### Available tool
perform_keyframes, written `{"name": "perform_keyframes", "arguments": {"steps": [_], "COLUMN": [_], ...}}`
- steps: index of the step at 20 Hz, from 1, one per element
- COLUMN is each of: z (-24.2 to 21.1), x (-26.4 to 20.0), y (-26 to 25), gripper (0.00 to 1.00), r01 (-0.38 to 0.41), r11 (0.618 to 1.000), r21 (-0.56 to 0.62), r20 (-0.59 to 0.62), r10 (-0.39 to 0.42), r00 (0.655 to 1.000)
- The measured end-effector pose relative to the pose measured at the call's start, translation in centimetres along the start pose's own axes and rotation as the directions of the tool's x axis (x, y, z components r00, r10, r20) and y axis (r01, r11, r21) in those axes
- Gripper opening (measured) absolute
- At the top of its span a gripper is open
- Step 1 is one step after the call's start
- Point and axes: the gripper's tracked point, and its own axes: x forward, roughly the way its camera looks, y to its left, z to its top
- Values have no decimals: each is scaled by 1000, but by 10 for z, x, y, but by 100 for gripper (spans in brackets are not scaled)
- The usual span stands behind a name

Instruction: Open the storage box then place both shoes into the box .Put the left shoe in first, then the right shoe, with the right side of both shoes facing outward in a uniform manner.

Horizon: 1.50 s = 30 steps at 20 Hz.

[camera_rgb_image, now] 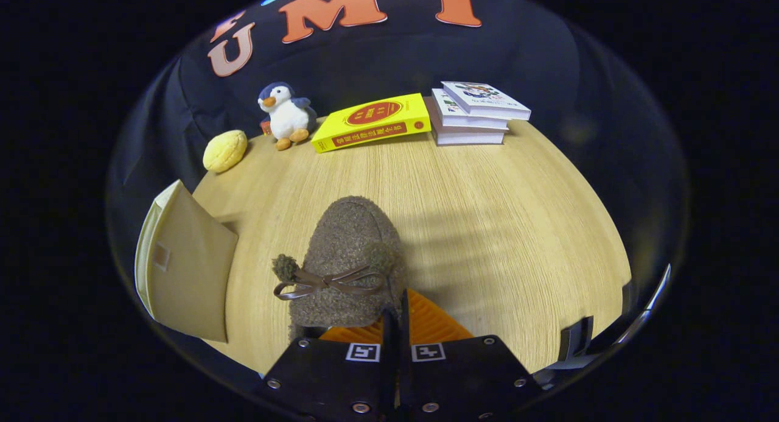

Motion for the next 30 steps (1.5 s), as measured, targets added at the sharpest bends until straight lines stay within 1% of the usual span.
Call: {"name": "perform_keyframes", "arguments": {"steps": [3, 7, 12, 16, 20, 24, 27, 30], "z": [17, 34, 46, 50, 43, 32, 19, 9], "x": [-32, -65, -88, -98, -95, -80, -67, -52], "y": [39, 101, 180, 241, 288, 325, 335, 333], "gripper": [5, 4, 4, 5, 4, 4, 5, 5], "r01": [-17, -65, -129, -178, -193, -197, -169, -125], "r11": [1000, 998, 991, 984, 979, 974, 976, 980], "r21": [25, 23, 24, -17, -60, -111, -134, -154], "r20": [21, 33, 23, 23, 2, -28, -61, -95], "r10": [16, 65, 128, 178, 193, 195, 162, 112], "r00": [1000, 997, 991, 984, 981, 980, 985, 989]}}
